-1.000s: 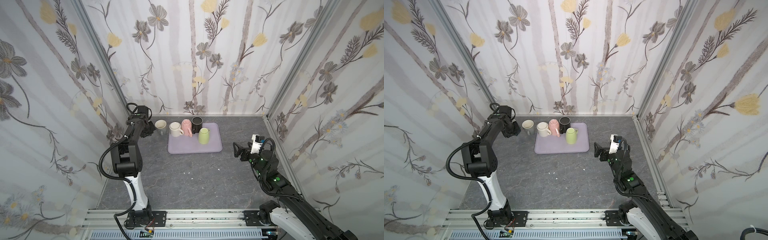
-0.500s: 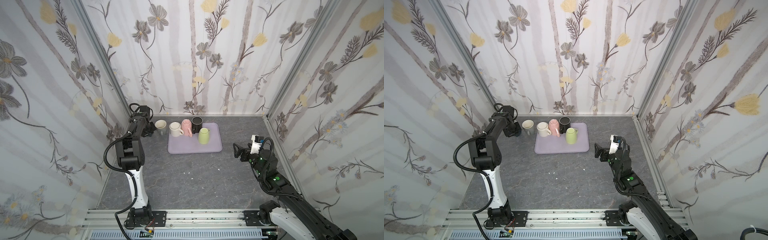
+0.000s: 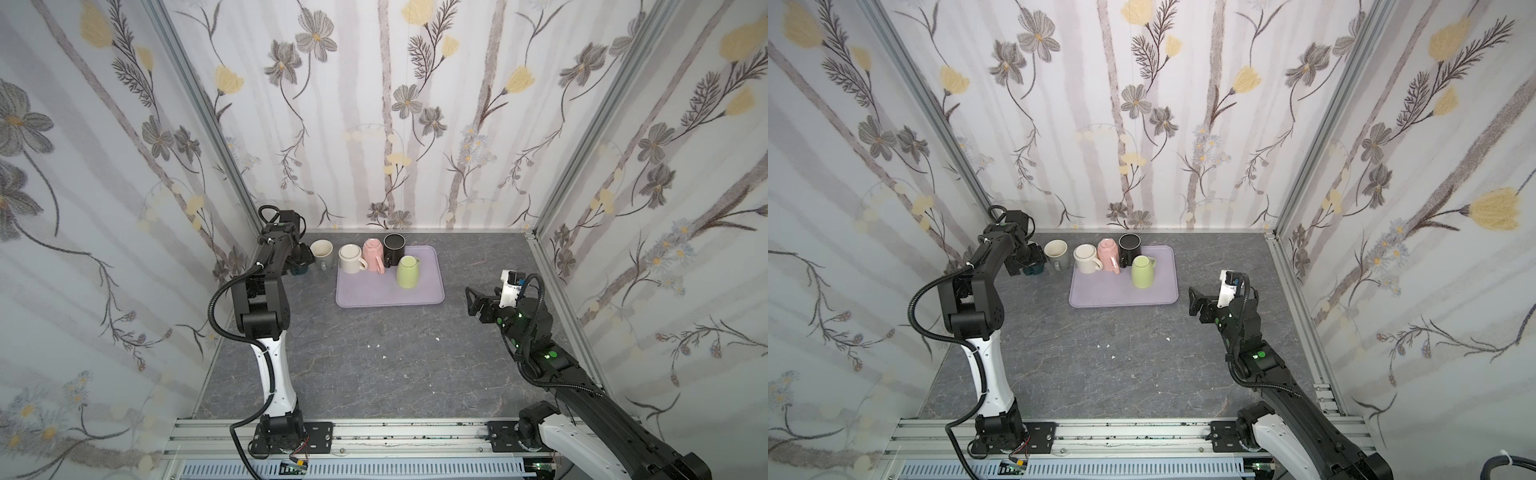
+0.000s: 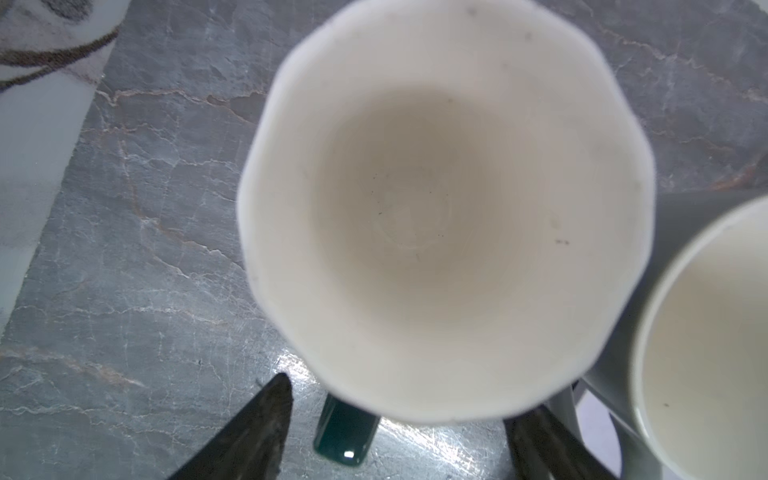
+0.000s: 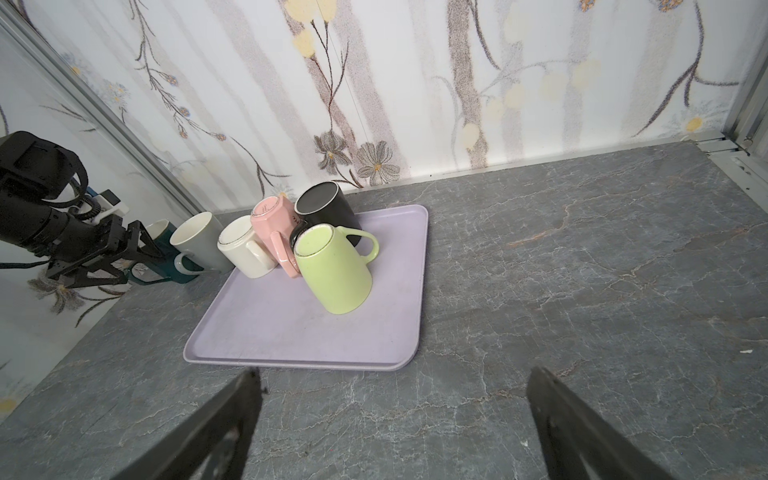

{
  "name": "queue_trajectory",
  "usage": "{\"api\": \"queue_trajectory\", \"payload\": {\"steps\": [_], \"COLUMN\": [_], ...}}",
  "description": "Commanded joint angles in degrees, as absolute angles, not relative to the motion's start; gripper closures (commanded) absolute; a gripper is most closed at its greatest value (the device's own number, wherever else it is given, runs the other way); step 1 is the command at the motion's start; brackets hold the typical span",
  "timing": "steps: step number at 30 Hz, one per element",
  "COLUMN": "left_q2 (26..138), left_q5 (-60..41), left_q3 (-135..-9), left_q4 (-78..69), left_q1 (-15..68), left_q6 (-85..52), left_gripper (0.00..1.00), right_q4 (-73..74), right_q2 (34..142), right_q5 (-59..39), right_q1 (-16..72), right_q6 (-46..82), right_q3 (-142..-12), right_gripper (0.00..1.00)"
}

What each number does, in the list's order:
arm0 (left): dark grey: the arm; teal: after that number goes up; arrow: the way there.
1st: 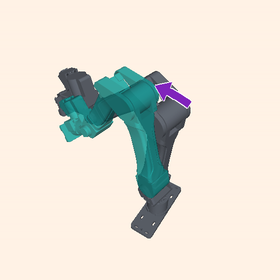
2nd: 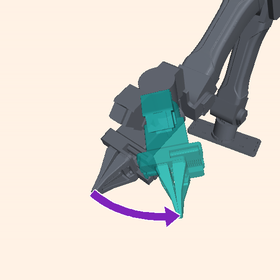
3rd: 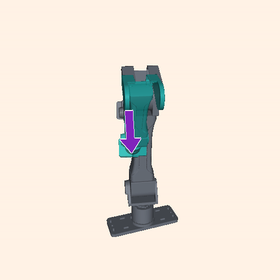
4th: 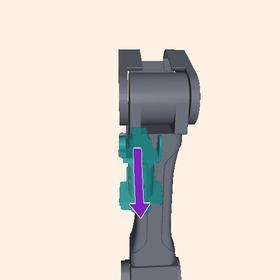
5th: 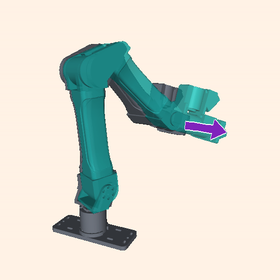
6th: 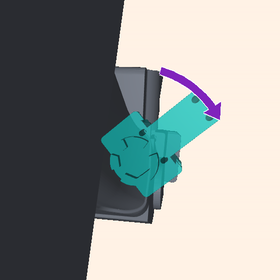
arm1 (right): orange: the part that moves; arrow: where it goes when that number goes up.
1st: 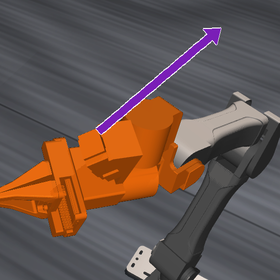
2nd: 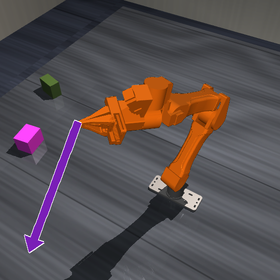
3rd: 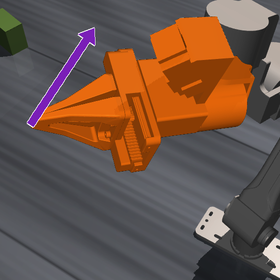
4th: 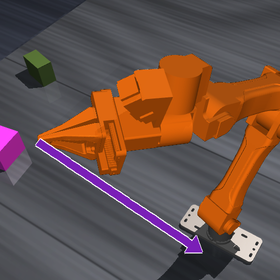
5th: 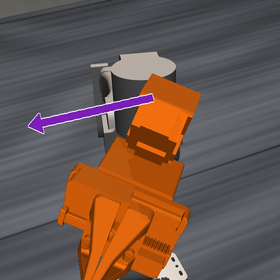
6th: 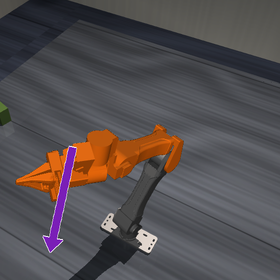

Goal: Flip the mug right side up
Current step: 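Lower the dark green mug upright beside the grey mug with the left gripper, then open the left gripper to release the dark green mug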

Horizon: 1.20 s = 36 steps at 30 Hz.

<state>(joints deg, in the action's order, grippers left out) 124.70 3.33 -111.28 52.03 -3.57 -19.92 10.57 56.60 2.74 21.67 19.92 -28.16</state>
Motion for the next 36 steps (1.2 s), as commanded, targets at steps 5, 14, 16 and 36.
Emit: {"api": "queue_trajectory", "payload": {"steps": [5, 14, 16, 36], "left_q2": [120.8, 116.01, 114.89, 103.23], "left_q5": [2.88, 2.37, 2.46, 4.31], "left_q3": [-109.22, -107.66, -107.0, -95.6], "left_q4": [52.12, 52.46, 52.51, 52.91], "left_q1": [-3.38, -3.18, -2.99, -0.35], "left_q6": [-19.54, -19.2, -19.29, -14.18], "left_gripper": [0.02, 0.0, 0.0, 0.0], "right_q4": [11.78, 11.66, 11.45, 13.89], "right_q2": [58.21, 59.85, 60.09, 58.13], "right_q5": [2.96, 3.1, 4.16, 8.66], "right_q1": [21.26, 20.99, 20.98, 20.96], "right_q6": [20.06, 19.21, 18.43, 14.29], "right_q3": [-28.59, -28.83, -29.01, -27.0], "right_gripper": [0.0, 0.0, 0.0, 0.0]}}
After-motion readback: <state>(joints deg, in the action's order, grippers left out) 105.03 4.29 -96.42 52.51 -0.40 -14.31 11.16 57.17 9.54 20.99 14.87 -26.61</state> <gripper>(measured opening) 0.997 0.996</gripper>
